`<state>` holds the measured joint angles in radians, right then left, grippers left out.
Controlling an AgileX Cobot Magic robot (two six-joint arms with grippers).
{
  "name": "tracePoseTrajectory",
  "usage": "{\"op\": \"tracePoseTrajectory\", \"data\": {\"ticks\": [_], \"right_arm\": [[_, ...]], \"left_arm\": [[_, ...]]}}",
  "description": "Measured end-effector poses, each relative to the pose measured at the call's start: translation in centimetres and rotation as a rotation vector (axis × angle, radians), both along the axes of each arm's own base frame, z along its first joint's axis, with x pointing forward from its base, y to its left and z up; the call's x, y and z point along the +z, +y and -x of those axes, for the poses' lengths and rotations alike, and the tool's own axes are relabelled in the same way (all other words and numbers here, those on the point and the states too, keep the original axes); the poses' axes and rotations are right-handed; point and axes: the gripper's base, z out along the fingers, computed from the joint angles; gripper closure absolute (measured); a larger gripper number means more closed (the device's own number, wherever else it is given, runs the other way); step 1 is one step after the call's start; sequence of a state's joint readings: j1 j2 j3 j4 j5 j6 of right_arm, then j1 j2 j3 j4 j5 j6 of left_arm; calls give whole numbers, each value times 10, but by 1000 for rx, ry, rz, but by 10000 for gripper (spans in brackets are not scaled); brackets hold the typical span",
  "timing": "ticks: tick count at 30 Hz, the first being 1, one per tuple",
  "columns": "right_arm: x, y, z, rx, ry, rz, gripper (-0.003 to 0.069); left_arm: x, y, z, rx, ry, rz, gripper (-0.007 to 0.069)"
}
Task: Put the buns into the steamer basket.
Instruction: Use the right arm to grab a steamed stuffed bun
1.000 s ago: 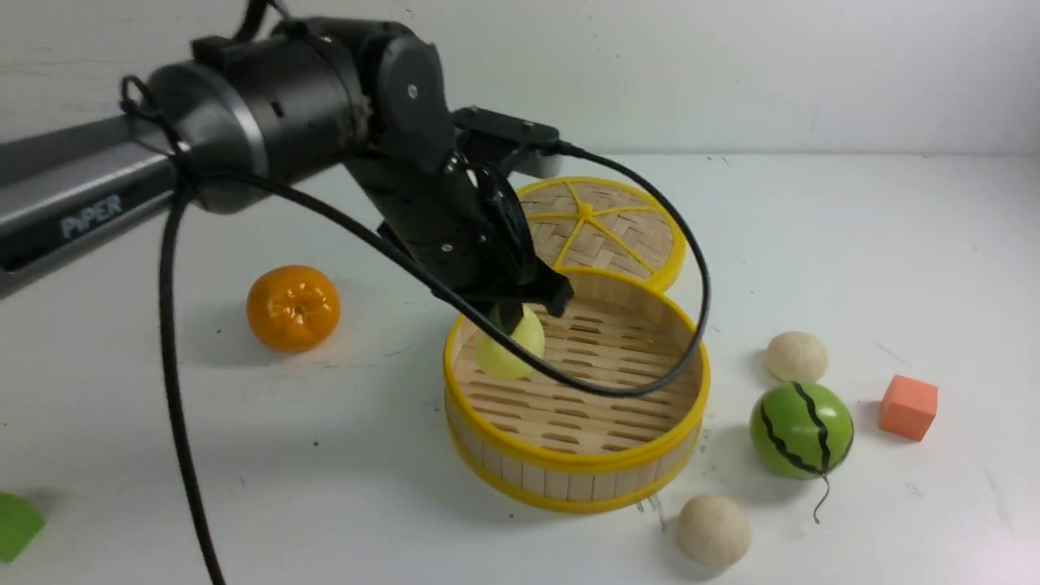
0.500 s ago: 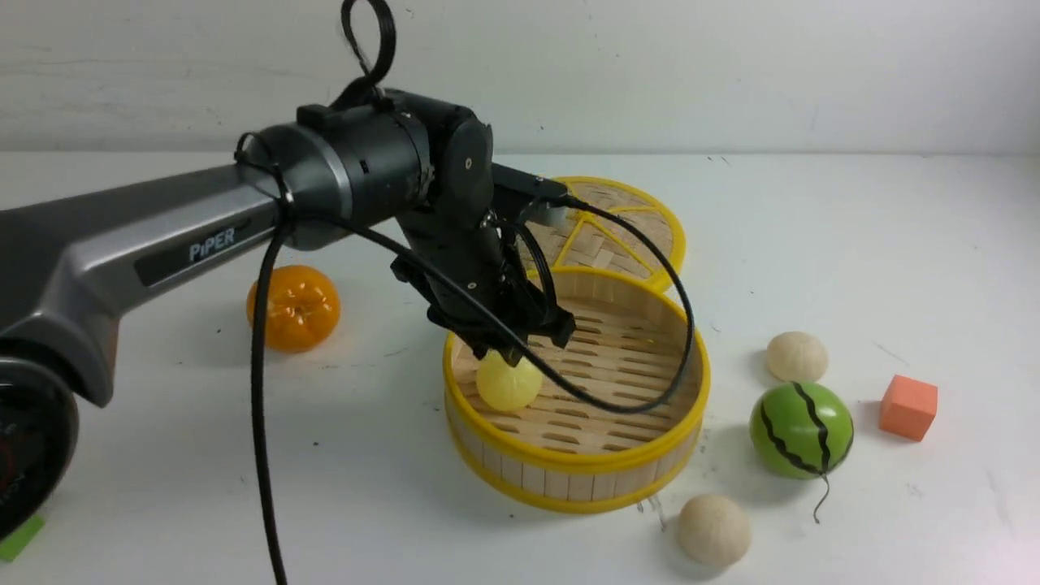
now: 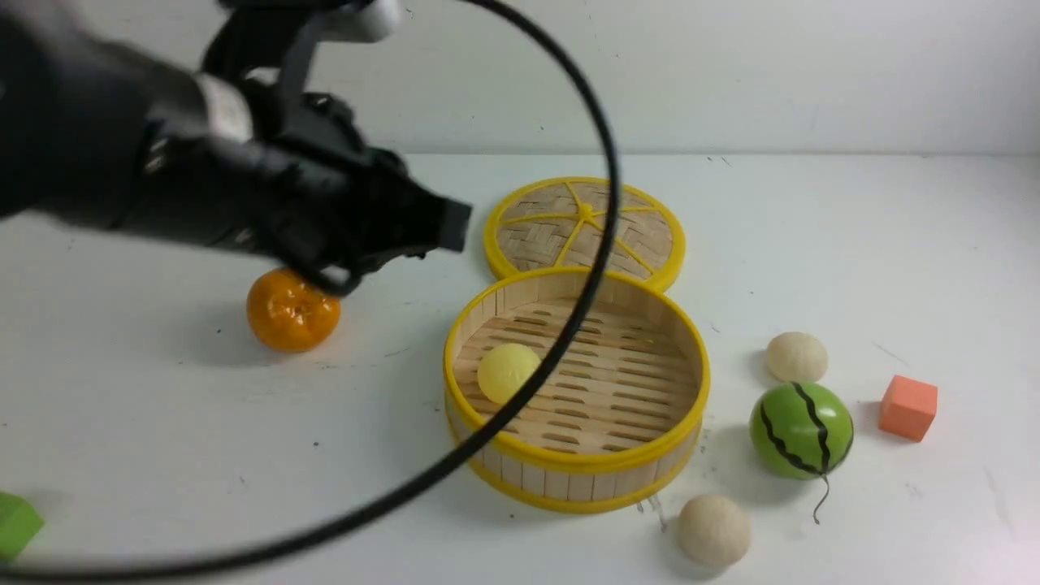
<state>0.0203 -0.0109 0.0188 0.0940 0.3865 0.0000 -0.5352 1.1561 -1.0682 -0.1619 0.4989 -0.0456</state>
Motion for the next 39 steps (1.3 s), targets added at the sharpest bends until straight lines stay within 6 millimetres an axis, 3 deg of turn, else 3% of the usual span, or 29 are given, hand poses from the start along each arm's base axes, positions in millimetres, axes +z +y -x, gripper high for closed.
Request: {"op": "tracePoseTrajectory", "data": {"ticks": [8,16,24,33,36,39], "right_arm": [[0,0,0,0,0,0,419],[0,0,0,0,0,1,419],[0,1,0,-3,-2,-32,419],[15,7,-3,-68,-120,-686,419],[25,5,-4,-86,-196,-795,419],[44,9,-2,-38,-172,-783,432]], "left_arm": [[-71,62,93,93,-233,231,638],[-117,86,131,111,-312,292,638],[-134,92,142,103,-307,292,638],[-141,91,144,87,-241,254,638],[-141,91,144,86,-236,251,638],[-141,91,144,86,-235,251,638]]}}
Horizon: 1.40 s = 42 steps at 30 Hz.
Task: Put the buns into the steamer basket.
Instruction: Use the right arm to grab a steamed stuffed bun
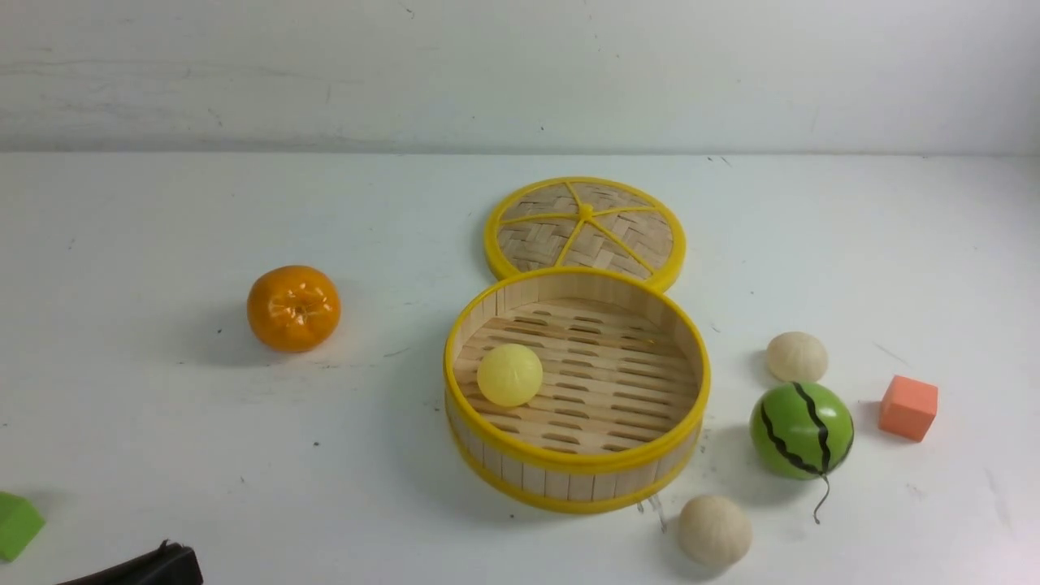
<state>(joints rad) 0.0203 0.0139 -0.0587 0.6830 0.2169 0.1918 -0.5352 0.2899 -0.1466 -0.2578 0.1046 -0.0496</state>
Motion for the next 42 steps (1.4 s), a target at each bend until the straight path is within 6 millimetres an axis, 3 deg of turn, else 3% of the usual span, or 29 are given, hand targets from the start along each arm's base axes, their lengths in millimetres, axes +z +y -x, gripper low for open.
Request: {"op": "tracePoseTrajectory", "data": {"ticks": [2,3,4,5,6,9,14,17,18,20,21,23,25,28,35,42], "right_arm": [[18,7,0,90,72,84,452],[41,15,-6,196,171,216,474],[41,16,-6,224,201,233,477],[59,21,-20,337,328,359,496],[59,22,-21,360,354,372,498],[70,23,-62,491,583,505,524],[61,26,-125,580,794,504,561],[54,48,-157,682,839,536,595],[55,49,-157,688,832,540,595],[48,77,-169,765,834,593,606],[47,79,-170,772,837,597,606],[38,103,-180,803,854,677,598],[35,109,-183,803,862,702,587],[20,128,-193,795,895,767,519],[-5,143,-215,788,934,788,368],[-25,148,-232,771,937,820,380]], "left_arm": [[0,0,0,0,0,0,638],[0,0,0,0,0,0,638],[0,0,0,0,0,0,638],[0,0,0,0,0,0,638],[0,0,0,0,0,0,638],[0,0,0,0,0,0,638],[0,0,0,0,0,0,638],[0,0,0,0,0,0,638],[0,0,0,0,0,0,638],[0,0,0,0,0,0,637],[0,0,0,0,0,0,637],[0,0,0,0,0,0,638],[0,0,0,0,0,0,638],[0,0,0,0,0,0,636],[0,0,0,0,0,0,635],[0,0,0,0,0,0,635]]}}
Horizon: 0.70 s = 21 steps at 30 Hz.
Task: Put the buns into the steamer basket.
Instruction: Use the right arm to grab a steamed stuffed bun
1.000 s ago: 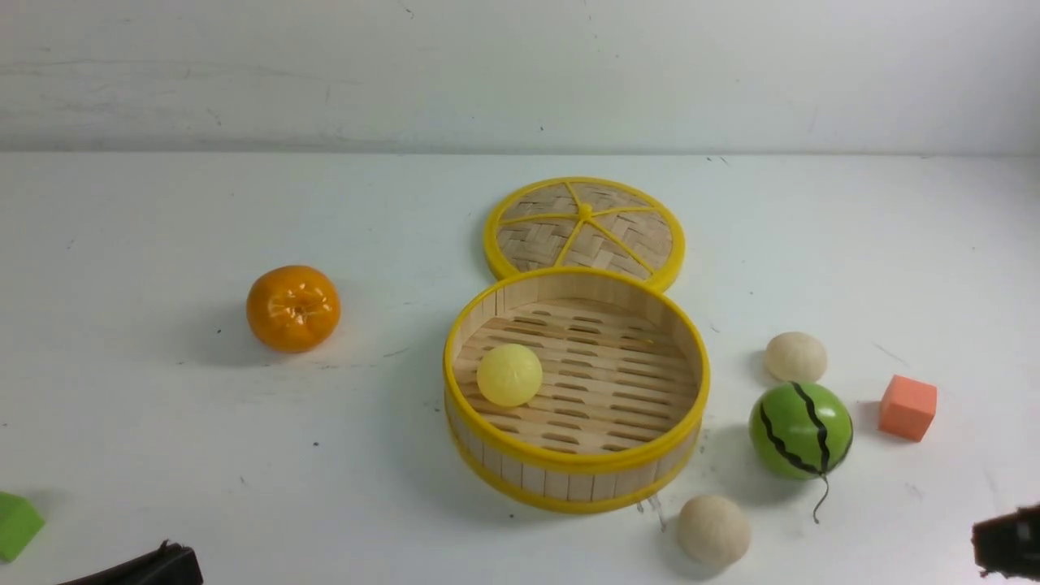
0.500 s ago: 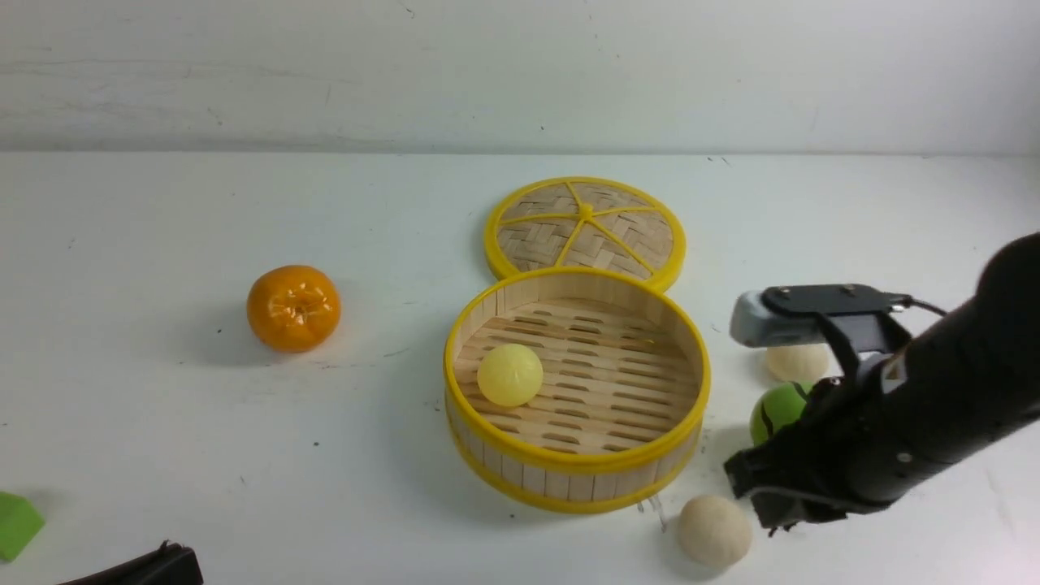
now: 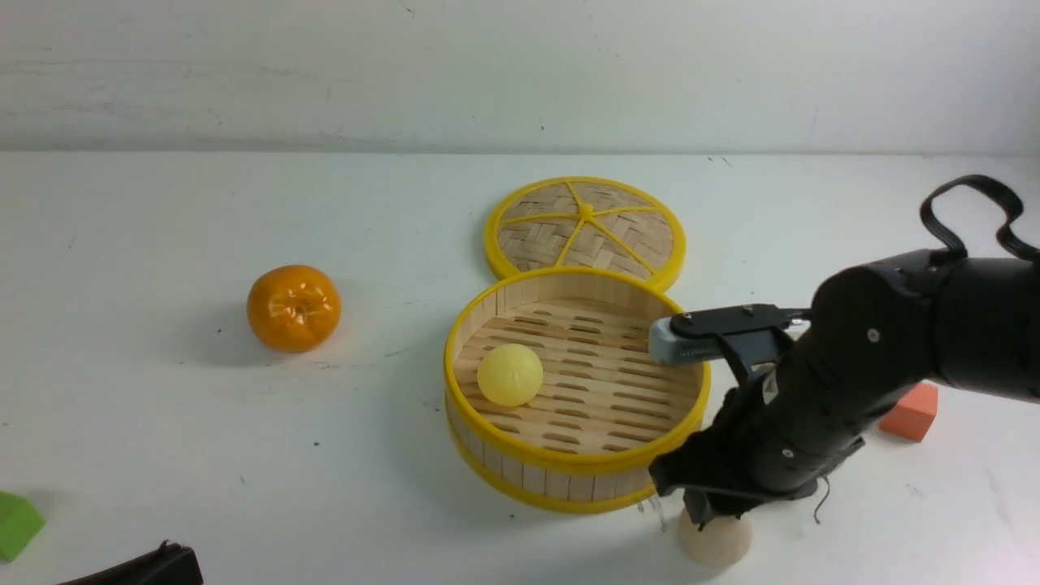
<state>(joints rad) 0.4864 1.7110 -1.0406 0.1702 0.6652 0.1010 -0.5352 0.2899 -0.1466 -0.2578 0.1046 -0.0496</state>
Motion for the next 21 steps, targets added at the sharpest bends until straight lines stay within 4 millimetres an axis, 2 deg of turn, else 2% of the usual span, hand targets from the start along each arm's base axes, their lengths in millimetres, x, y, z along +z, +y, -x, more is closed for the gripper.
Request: {"op": "tracePoseTrajectory", "data": {"ticks": [3,10,14,18,21], "right_arm": [[-6,-1,-3,-5,3,10,402],[-5,-1,-7,-11,-24,3,417],[-6,-1,-6,-12,-20,5,467],[-6,-1,-5,11,-8,17,608],[-6,-1,-5,16,-4,20,657]], "left_arm": [[0,0,0,0,0,0,634],[0,0,0,0,0,0,628],[0,0,0,0,0,0,624],[0,0,0,0,0,0,622],[0,0,0,0,0,0,620]]}}
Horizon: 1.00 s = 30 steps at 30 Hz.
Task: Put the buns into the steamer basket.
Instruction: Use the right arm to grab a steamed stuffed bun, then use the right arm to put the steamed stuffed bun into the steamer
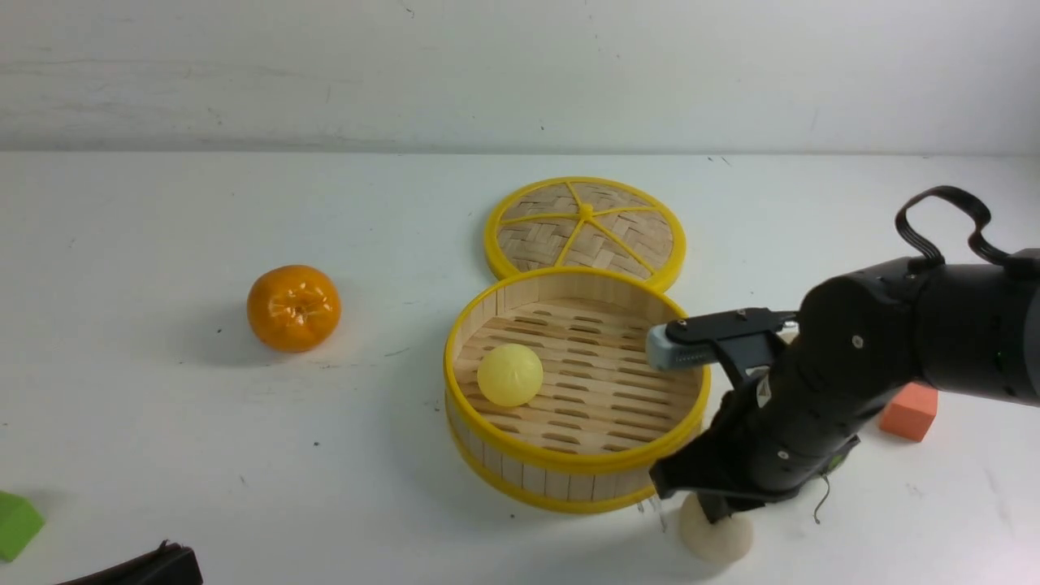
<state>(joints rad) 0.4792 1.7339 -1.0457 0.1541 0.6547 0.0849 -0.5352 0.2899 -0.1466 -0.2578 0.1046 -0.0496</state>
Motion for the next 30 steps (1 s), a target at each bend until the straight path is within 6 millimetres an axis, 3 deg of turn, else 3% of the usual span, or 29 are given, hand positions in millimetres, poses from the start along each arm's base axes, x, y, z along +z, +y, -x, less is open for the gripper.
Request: {"op": "tracePoseTrajectory", "data": {"ticks": [6,10,11,13,16,18,25,27,30], "right_arm": [[16,-1,3,26,0,4,657],[59,1,5,50,-56,-47,657],[61,1,5,54,-58,-48,657],[88,7,-3,82,-140,-97,655],[104,17,-20,108,-224,-137,654],[101,25,-35,115,-243,-142,653],[53,43,-71,126,-163,-101,624],[39,46,-76,128,-125,-87,571],[36,47,-77,128,-115,-85,480]], "left_arm": [[0,0,0,0,0,0,613],[0,0,0,0,0,0,607],[0,0,0,0,0,0,607],[0,0,0,0,0,0,606],[0,0,0,0,0,0,603],[0,0,0,0,0,0,601],[0,0,0,0,0,0,595],[0,0,0,0,0,0,590],[0,0,0,0,0,0,587]]}}
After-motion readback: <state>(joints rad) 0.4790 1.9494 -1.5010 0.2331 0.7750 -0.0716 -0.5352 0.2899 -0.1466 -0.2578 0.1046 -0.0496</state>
